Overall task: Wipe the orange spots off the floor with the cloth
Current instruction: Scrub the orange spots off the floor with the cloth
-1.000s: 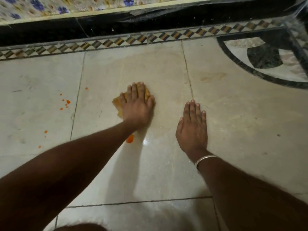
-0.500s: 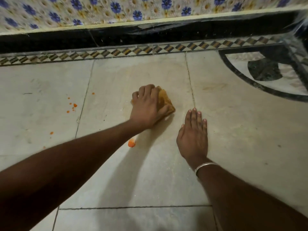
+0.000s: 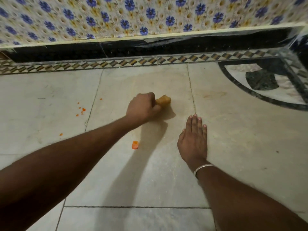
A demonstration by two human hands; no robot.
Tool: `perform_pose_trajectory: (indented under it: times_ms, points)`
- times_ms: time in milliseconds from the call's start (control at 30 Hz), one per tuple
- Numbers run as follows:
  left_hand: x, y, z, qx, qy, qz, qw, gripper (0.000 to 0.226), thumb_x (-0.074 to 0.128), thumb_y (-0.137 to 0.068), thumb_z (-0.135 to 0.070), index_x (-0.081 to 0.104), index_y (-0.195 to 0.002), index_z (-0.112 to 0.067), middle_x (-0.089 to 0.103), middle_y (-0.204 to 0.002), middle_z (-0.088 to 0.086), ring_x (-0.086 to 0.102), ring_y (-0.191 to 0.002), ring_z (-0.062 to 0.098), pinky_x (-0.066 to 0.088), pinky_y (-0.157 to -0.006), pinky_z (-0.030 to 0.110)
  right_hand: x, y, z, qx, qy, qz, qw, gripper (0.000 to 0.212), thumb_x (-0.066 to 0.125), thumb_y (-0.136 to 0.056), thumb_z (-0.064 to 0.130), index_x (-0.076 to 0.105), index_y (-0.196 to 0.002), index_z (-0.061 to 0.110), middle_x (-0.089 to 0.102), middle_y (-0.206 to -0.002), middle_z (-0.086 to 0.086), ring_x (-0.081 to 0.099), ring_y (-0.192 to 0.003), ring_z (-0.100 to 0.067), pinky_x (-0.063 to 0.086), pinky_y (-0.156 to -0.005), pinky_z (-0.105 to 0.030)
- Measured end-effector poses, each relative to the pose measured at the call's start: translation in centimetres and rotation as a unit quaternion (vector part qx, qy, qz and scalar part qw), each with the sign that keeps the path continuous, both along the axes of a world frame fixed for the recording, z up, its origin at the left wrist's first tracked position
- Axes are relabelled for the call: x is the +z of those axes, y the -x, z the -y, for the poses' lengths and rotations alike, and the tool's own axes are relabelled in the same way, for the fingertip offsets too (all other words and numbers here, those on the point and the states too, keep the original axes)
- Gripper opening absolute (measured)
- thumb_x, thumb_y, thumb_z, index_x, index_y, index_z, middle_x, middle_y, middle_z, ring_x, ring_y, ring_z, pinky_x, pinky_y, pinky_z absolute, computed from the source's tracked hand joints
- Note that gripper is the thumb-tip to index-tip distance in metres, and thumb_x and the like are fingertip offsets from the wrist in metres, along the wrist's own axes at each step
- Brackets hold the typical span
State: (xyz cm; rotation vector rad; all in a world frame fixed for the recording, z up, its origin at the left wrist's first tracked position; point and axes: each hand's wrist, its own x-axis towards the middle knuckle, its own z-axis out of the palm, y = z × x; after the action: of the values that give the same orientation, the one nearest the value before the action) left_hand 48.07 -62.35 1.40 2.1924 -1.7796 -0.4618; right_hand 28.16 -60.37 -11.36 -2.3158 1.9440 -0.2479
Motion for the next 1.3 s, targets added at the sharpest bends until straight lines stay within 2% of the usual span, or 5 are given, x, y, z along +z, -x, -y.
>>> perform_pose_trajectory:
  times_ms: [167,300,600,700,1300]
  points:
    - [3.6,-2.4,-3.6,0.149,0.067,-0.25,0.954,0.019,0.058,-0.094,-0.026,0.069,-0.083,-0.015,0.068,-0.077,0.0,0.065,-0.07,0.021,0.055,-0.056,0.033,0.1,0.1,0.0,0.005,0.006,0.01,1.0,0.069,0.014,-0.099,0.033,0.031,-0.157,0.0,0.03,-0.164,-0.02,0.024,-0.155,-0.035,0.018,-0.126,-0.052]
    - [0.2,-4.7,-7.3,0.226,-0.089,-0.369,0.897,0.018,0.057,-0.093,-0.013,0.068,-0.081,-0.004,0.068,-0.076,0.009,0.065,-0.07,0.034,0.057,-0.057,0.038,0.0,0.1,0.1,0.007,0.008,0.017,1.0,0.068,0.018,-0.098,0.031,0.034,-0.156,-0.002,0.033,-0.163,-0.022,0.026,-0.154,-0.036,0.019,-0.126,-0.053]
    - [-5.5,-1.4,-11.4,-0.038,-0.065,0.006,0.997,0.059,0.028,-0.11,-0.051,0.031,-0.161,-0.021,0.028,-0.169,0.004,0.021,-0.157,0.024,0.016,-0.126,0.056,0.9,-3.3,-1.2,0.057,0.007,0.033,0.998,0.067,0.013,-0.102,0.04,0.027,-0.16,0.009,0.014,-0.17,-0.015,0.006,-0.159,-0.029,0.009,-0.128,-0.051]
    - [-9.0,-0.1,-10.6,-0.07,-0.128,0.095,0.985,0.072,0.01,-0.105,-0.063,-0.005,-0.166,-0.026,-0.013,-0.173,0.001,-0.019,-0.158,0.024,-0.003,-0.127,0.057,0.7,-5.1,-2.3,0.088,-0.014,0.041,0.995,0.073,0.004,-0.103,0.05,0.021,-0.162,0.011,0.01,-0.171,-0.012,0.003,-0.159,-0.026,0.004,-0.129,-0.049]
    - [-10.6,-5.3,-8.2,0.103,-0.084,0.145,0.98,0.079,0.009,-0.103,-0.067,-0.004,-0.166,-0.022,-0.006,-0.175,0.006,-0.01,-0.16,0.028,0.001,-0.127,0.06,-0.3,-5.2,-3.0,0.092,0.006,0.038,0.995,0.069,0.013,-0.106,0.048,0.027,-0.161,0.008,0.021,-0.169,-0.015,0.014,-0.158,-0.029,0.011,-0.128,-0.051]
